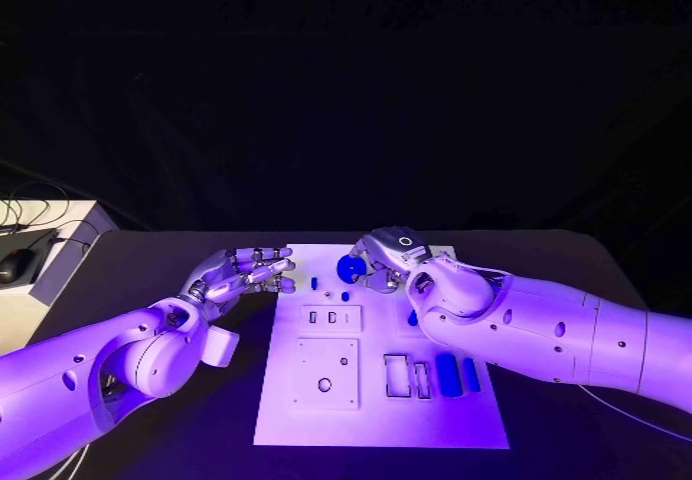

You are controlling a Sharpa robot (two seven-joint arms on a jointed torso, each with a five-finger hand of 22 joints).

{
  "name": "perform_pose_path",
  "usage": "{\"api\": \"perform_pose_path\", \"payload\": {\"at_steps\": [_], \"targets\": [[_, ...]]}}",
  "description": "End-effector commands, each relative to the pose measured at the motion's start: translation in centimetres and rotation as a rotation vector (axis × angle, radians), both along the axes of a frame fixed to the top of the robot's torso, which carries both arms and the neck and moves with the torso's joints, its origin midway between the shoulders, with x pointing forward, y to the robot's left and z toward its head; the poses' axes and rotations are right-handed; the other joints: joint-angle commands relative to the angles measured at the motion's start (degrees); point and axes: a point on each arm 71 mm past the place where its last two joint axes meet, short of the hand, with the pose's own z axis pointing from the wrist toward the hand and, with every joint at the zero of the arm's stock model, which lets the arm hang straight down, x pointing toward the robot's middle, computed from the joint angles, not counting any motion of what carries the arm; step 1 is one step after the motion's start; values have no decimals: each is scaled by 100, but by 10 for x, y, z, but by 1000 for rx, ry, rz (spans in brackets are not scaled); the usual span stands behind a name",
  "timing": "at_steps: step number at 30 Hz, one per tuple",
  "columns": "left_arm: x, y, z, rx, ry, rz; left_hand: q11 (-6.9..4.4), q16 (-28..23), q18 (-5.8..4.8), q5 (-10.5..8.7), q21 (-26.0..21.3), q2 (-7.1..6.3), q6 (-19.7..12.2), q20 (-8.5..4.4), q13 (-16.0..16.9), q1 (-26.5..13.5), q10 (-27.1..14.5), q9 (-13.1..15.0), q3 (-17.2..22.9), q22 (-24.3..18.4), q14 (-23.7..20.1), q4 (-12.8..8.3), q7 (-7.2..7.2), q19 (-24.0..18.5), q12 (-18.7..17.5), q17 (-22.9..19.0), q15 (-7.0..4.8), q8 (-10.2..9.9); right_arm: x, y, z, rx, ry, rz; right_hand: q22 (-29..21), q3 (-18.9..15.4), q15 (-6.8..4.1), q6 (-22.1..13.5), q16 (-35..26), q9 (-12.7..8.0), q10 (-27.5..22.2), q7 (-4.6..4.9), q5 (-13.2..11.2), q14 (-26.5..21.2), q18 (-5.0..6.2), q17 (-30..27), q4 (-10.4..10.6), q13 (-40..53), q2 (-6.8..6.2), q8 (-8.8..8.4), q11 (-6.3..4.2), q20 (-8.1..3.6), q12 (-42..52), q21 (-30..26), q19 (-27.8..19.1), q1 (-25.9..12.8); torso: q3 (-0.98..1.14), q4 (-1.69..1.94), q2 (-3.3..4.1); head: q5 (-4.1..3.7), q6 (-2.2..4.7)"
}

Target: Assemble the parts on the task board

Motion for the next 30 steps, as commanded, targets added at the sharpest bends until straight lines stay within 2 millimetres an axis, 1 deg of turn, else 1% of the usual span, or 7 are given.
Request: {"api": "perform_pose_path", "payload": {"at_steps": [1,5,8,10,14,20,30], "targets": [[-1,-2,1,-6,-7,-18,0,-17,-41,-20,-33,45,-40,23,7,28,-40,-5,10,0,25,8,13,23,-10,-1,1,-26,0,3,1,-13,-62,4,893,-20,-19,51,-16,11,37,29,-36,-1,-62,6,5,2,-3,39,-18,-30,-35,16,497,63,5,4,-1,16,-12],[-1,-2,1,-6,-7,-19,0,-17,-41,-20,-33,45,-40,23,7,28,-40,-5,10,0,25,8,13,23,-10,-1,1,-26,1,5,-1,-15,-72,0,893,-17,-20,50,-18,11,35,28,-40,-2,-62,5,2,0,-1,38,-19,-30,-41,15,497,71,1,13,-1,7,-11],[-1,-2,1,-6,-7,-19,0,-17,-41,-20,-33,45,-40,23,7,28,-40,-5,10,0,25,8,13,23,-10,-1,1,-26,3,5,-2,-19,-76,-4,893,-17,-20,50,-18,11,35,28,-40,-2,-62,5,2,0,-1,38,-19,-30,-41,15,497,71,1,7,-1,2,-3],[-1,-2,1,-6,-7,-19,0,-17,-41,-20,-33,45,-40,23,7,28,-40,-5,10,0,25,8,13,23,-10,-1,1,-26,5,5,-3,-22,-78,-7,893,-17,-20,50,-18,11,35,28,-40,-2,-62,5,2,0,-1,38,-19,-30,-41,15,497,71,6,-5,0,21,-2],[-1,-2,1,-6,-6,-19,0,-17,-41,-20,-33,45,-40,23,7,28,-40,-5,10,0,25,8,13,23,-10,-1,1,-26,7,6,-4,-28,-84,-11,897,-20,-20,48,-17,10,36,30,-49,0,-65,10,-1,2,-9,37,-18,-30,-44,25,498,73,10,-5,1,40,-6],[-1,-2,1,-5,-6,-19,0,-17,-41,-20,-33,45,-40,23,7,28,-40,-5,10,0,25,8,13,23,-10,-1,1,-26,10,6,-6,-41,-82,-17,899,-25,-21,48,-23,11,30,29,-73,-2,-66,10,0,-6,-17,38,-17,-31,-64,26,497,76,0,8,-5,45,-13],[-1,-2,1,-5,-5,-19,0,-17,-41,-20,-33,45,-40,23,7,28,-40,-5,10,0,25,8,13,23,-10,-1,1,-26,13,10,-10,-59,-70,-13,903,-43,-23,40,-27,10,22,27,-134,-1,-69,17,17,-16,-32,36,-15,-32,-90,28,497,70,3,-1,-1,71,-29]]}}
